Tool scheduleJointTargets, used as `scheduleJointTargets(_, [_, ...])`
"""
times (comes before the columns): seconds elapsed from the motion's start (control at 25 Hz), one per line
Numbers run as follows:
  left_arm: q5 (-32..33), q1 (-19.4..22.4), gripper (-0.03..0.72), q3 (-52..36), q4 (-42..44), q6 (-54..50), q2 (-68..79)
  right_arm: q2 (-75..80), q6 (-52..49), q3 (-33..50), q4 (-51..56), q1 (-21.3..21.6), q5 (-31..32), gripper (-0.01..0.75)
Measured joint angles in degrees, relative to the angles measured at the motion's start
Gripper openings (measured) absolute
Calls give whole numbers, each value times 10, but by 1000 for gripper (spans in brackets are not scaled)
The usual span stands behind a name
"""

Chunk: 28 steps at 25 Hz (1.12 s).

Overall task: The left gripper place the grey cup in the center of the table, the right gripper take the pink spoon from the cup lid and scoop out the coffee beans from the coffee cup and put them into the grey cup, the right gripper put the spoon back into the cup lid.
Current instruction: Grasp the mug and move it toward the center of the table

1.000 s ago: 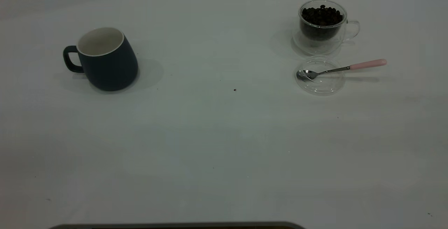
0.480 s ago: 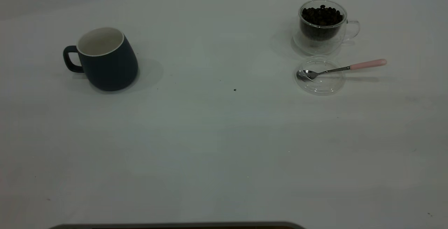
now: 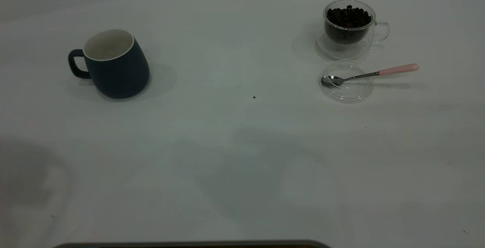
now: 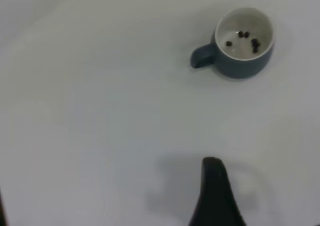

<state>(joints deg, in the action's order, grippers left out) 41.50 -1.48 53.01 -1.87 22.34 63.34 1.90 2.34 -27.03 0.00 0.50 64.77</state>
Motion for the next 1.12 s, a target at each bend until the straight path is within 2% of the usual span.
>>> scheduleJointTargets(0.32, [-26, 0, 586, 59, 0, 251, 189, -1, 0, 0, 0, 0, 0, 586])
scheduleJointTargets(0.52, [-44, 0, 586, 68, 5, 355, 281, -2, 0, 0, 0, 0, 0, 586])
scheduleJointTargets(0.76, [-88, 0, 586, 68, 68, 392, 377, -3, 0, 0, 0, 0, 0, 586])
scheduleJointTargets(0.88, [-134, 0, 586, 70, 98, 392, 416, -3, 0, 0, 0, 0, 0, 586])
scheduleJointTargets(1.12, [-224, 0, 586, 75, 104, 415, 490, -3, -1, 0, 0, 0, 0, 586])
